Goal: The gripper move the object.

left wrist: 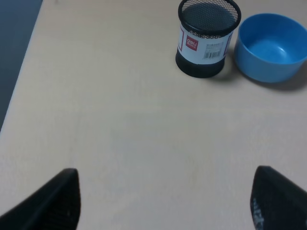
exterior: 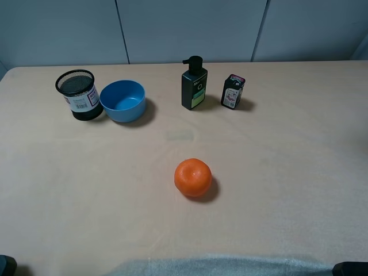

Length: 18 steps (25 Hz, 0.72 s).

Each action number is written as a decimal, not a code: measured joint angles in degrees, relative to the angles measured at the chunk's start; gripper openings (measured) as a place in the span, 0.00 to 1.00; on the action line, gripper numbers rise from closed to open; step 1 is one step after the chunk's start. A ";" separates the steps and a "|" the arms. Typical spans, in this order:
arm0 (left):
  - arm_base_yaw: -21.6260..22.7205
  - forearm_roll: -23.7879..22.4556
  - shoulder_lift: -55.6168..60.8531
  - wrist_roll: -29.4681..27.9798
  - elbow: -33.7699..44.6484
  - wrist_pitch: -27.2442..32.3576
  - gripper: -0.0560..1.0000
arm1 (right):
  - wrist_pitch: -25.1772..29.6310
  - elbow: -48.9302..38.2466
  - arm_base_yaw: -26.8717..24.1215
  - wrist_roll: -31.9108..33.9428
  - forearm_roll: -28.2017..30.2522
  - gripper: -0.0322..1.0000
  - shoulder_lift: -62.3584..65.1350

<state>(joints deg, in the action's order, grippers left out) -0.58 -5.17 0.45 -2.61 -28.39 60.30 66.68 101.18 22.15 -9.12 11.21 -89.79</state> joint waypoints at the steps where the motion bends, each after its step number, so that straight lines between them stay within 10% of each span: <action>1: 0.00 0.00 0.00 0.00 0.00 0.00 0.80 | 0.12 0.00 -0.73 0.44 0.05 0.70 1.31; 9: 0.00 0.00 0.00 0.00 0.00 0.00 0.80 | 1.05 -5.14 -11.83 2.59 0.28 0.70 12.40; 18: 0.00 0.00 0.00 0.00 0.00 0.00 0.80 | -6.89 -30.66 -22.75 4.04 -0.34 0.70 31.89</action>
<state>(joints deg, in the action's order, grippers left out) -0.58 -5.17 0.45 -2.61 -28.39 60.30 59.78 70.52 -0.59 -5.09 10.87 -57.89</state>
